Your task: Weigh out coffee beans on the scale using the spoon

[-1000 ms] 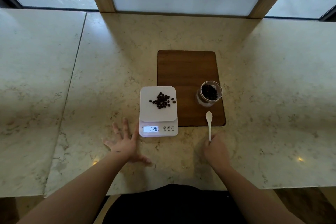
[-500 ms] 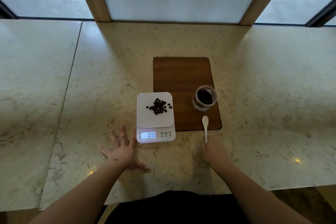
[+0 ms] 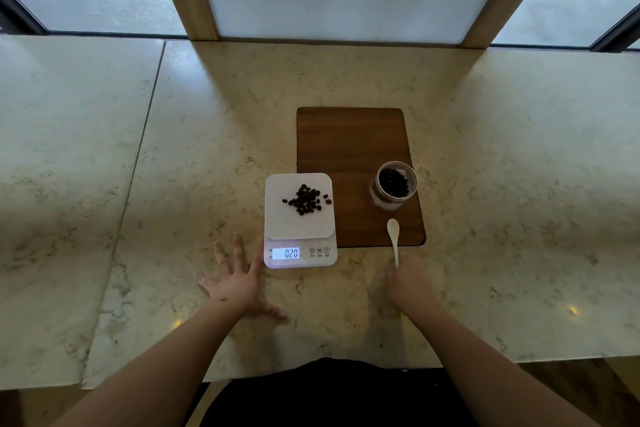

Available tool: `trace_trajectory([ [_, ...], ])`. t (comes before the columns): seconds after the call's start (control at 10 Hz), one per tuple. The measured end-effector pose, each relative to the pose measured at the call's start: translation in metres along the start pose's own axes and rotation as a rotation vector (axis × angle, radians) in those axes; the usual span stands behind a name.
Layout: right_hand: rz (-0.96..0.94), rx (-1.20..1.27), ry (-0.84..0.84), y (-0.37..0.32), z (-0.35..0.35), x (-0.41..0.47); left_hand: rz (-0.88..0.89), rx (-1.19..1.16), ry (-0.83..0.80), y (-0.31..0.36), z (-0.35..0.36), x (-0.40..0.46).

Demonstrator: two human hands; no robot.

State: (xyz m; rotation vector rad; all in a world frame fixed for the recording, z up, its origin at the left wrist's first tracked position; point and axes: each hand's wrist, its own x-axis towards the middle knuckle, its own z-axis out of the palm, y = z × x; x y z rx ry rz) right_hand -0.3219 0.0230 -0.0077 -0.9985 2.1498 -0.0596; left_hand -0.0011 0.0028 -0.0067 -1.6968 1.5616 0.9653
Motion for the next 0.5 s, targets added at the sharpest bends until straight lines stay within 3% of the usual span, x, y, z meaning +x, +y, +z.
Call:
trace_trajectory([
  [0.2, -0.027, 0.008, 0.017, -0.003, -0.004, -0.008, 0.017, -0.016, 0.066, 0.002, 0.002, -0.005],
  [0.4, -0.328, -0.214, -0.031, -0.026, -0.002, -0.026, -0.014, -0.161, 0.203, 0.018, 0.011, -0.020],
  [0.5, -0.502, -0.195, -0.050, -0.044, 0.003, -0.028, 0.051, -0.093, 0.425, 0.025, 0.016, -0.027],
])
